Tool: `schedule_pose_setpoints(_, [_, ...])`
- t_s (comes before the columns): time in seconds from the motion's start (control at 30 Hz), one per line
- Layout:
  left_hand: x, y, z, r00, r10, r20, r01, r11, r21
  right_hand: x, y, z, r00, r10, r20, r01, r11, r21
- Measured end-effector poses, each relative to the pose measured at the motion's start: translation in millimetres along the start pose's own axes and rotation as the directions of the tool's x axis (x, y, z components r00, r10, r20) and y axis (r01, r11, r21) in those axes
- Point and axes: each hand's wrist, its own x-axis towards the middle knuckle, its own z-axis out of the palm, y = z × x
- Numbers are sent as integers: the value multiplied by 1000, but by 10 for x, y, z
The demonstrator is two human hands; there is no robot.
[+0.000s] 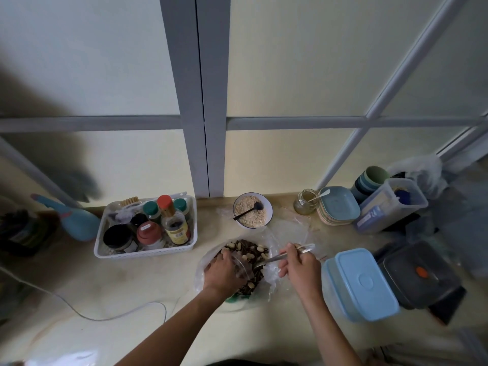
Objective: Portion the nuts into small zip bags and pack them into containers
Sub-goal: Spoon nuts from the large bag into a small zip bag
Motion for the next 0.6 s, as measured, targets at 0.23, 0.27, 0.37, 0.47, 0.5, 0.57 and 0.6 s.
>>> schedule_pose_setpoints(0.23, [-45,-23,3,998,61,-33,-64,993,-99,-64,-32,60,964,-77,255,86,996,-23])
schedule_pose_setpoints(0.27, [-47,-41,5,997,69,-45,-74,988,-134,-75,-48,59,945,-79,318,92,995,-27])
schedule_pose_setpoints(0.37, [-53,-93,4,997,48,-54,-58,977,-206,-91,-105,56,885,-81,458,116,992,-49])
schedule_pose_setpoints(0.47, [-50,-106,20,995,36,-88,-58,964,-259,-83,-153,42,866,-84,494,131,990,-60])
schedule_pose_setpoints(0.5, [-47,-103,25,995,35,-98,-60,963,-264,-80,-165,34,864,-85,496,132,989,-60])
schedule_pose_setpoints(0.57, [-37,-102,47,994,34,-107,-63,959,-276,-80,-179,18,867,-99,489,147,987,-61])
schedule_pose_setpoints(0.6, [-27,-107,59,994,34,-108,-64,955,-288,-84,-186,11,871,-115,478,161,985,-56])
